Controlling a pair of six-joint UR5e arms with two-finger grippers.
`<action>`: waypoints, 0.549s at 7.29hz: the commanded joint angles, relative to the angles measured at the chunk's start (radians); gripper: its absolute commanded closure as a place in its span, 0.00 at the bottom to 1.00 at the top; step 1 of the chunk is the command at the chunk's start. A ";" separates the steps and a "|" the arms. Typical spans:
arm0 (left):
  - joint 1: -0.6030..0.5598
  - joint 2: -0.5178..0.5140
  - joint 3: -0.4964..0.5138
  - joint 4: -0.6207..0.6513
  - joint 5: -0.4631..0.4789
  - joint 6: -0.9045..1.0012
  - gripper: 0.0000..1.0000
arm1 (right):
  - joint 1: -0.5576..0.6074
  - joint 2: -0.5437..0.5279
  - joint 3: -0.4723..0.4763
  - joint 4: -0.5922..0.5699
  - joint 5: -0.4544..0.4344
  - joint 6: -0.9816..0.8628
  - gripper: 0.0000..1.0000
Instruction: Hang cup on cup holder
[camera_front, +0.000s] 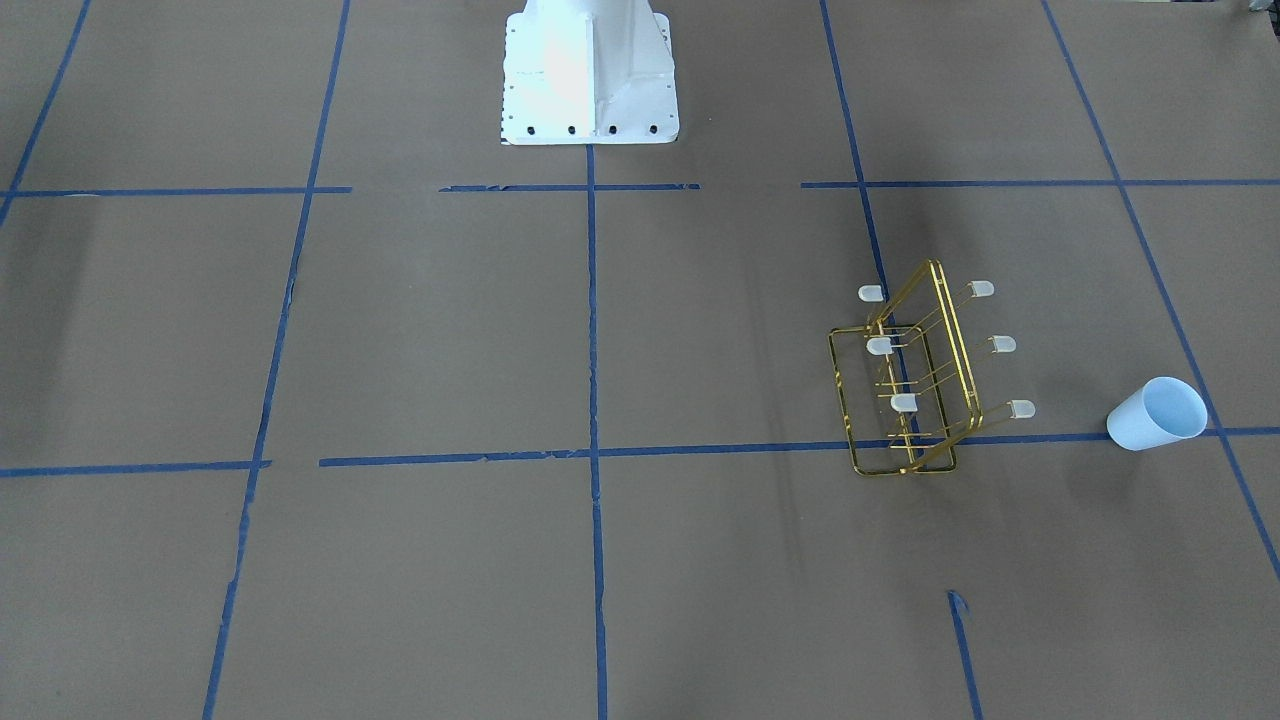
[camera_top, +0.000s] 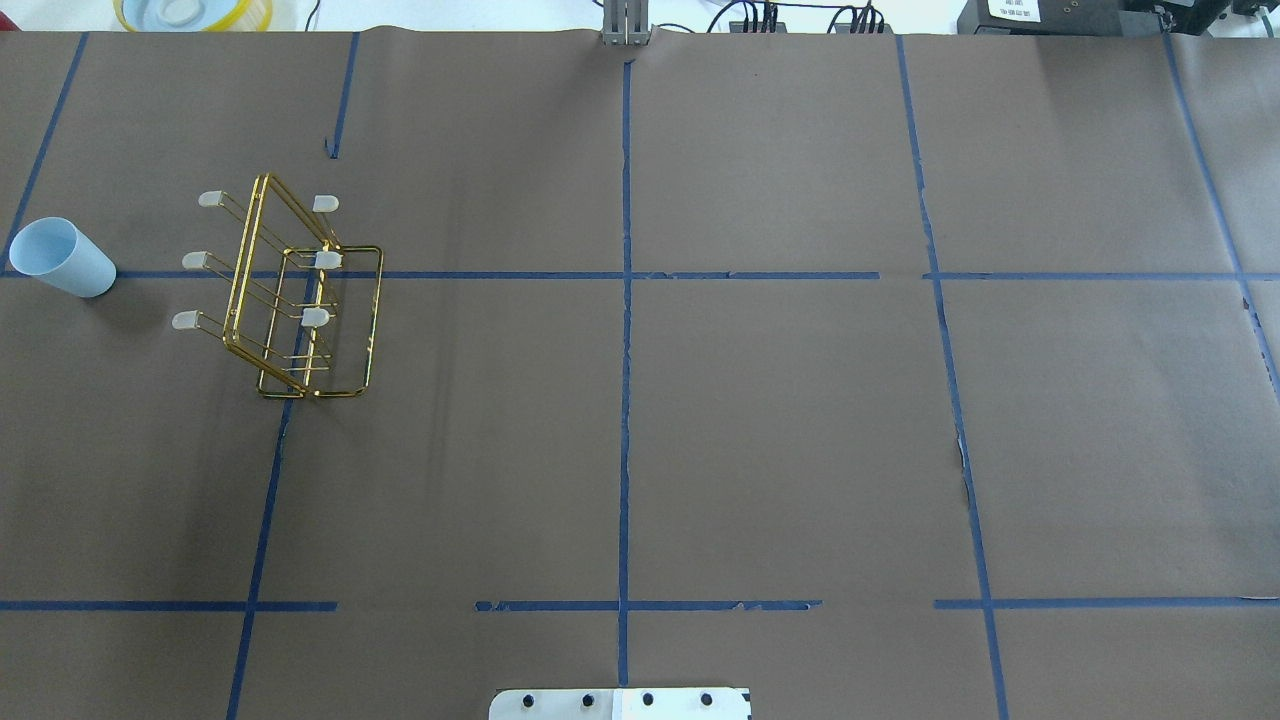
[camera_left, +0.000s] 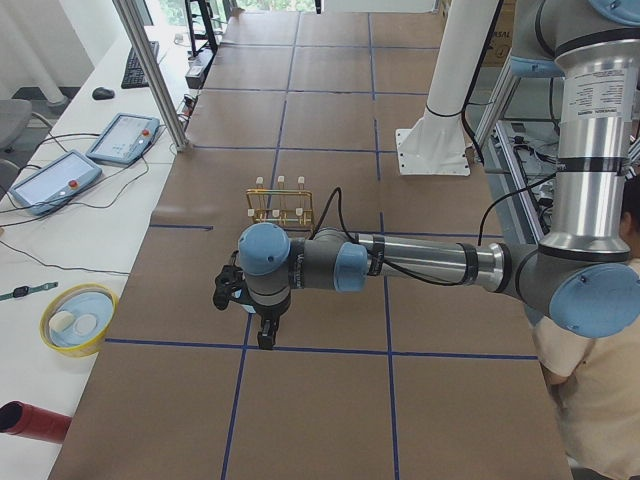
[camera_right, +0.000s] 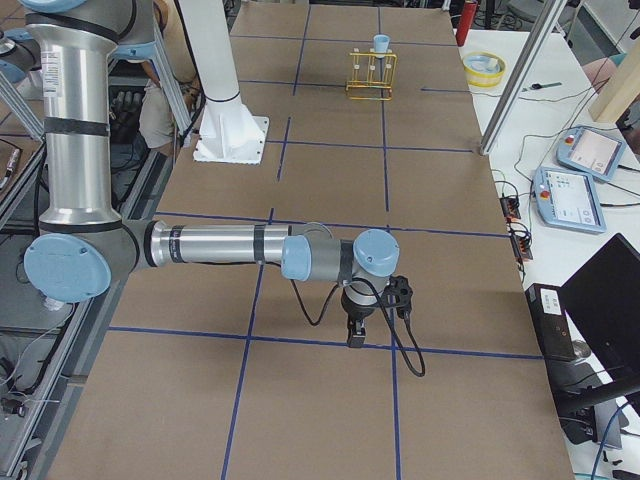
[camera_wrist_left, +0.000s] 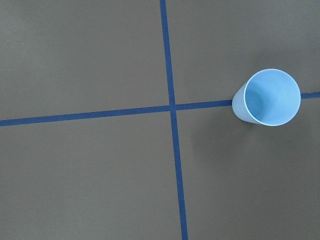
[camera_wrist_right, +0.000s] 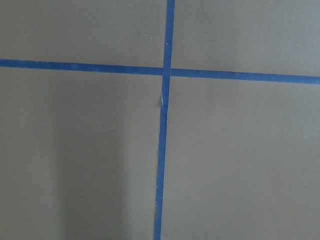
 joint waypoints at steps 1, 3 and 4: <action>0.002 0.001 0.000 -0.006 -0.002 -0.002 0.00 | 0.000 0.000 0.000 0.001 0.000 0.000 0.00; 0.008 -0.009 -0.008 -0.005 -0.004 -0.003 0.00 | 0.000 0.000 0.000 0.001 0.000 0.000 0.00; 0.009 -0.015 0.000 -0.008 -0.005 -0.006 0.00 | 0.000 0.000 0.000 0.001 0.000 0.000 0.00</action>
